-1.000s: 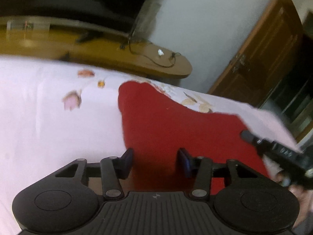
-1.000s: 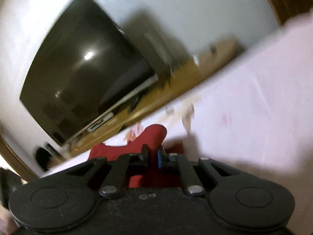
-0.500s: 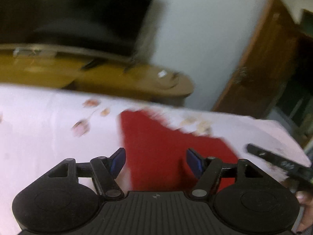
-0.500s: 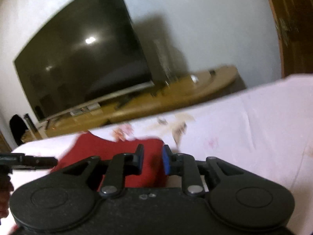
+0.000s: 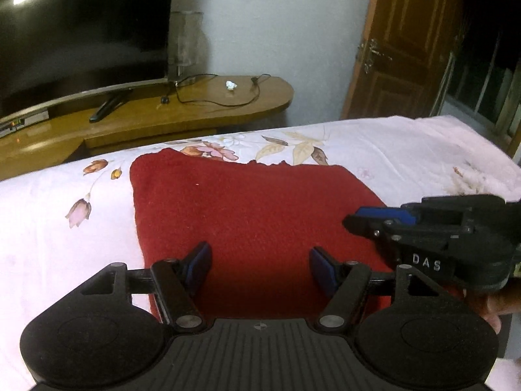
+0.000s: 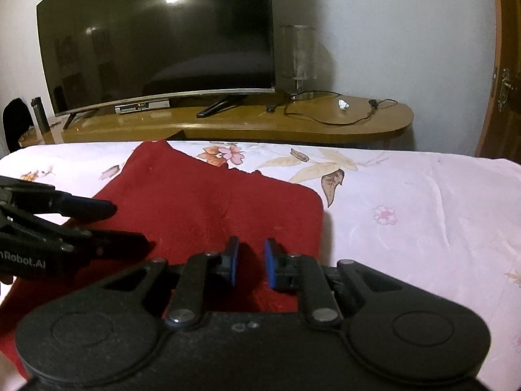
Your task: Fold small clothes
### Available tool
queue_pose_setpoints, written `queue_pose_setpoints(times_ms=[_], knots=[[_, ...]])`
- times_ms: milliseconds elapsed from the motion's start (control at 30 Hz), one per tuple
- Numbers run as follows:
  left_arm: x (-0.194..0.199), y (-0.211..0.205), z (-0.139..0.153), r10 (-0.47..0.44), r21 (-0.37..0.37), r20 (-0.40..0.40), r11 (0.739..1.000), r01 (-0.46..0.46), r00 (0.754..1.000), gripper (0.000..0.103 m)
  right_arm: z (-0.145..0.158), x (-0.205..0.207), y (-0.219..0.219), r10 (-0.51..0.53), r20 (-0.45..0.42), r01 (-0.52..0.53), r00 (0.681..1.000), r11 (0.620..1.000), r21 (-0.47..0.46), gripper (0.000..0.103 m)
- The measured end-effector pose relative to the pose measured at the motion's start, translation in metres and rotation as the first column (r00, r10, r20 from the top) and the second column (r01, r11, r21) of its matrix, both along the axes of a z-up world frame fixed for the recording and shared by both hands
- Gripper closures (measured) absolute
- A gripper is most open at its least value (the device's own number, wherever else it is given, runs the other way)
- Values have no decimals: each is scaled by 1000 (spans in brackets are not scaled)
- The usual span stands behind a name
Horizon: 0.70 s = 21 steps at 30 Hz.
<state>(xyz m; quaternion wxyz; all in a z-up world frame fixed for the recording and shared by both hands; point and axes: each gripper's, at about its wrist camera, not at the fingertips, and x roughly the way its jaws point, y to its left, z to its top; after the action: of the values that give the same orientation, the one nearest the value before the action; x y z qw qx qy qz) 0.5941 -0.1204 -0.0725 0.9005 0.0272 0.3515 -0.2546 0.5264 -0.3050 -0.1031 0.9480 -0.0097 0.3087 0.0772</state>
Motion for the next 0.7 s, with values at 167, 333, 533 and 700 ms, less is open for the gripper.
queue_pose_setpoints(times_ms=[167,333,533,700], knots=[[-2,-1,0,-4,17,9,1000,4,1000,35,5,6,1,-5,-40,4,999,1000,-19,85],[-7,0,7,-16,38,20,999,15,1000,35,17,-2,1,-14,-37,13,999,1000,-13,84],[-18,1,13,-27,56,42,998,25,999,35,26,-29,5,11,-7,-11,1000,1000,0,83],[-56,18,32,-32,15,91,999,31,995,35,36,-55,2,19,25,-19,1000,1000,9,83]])
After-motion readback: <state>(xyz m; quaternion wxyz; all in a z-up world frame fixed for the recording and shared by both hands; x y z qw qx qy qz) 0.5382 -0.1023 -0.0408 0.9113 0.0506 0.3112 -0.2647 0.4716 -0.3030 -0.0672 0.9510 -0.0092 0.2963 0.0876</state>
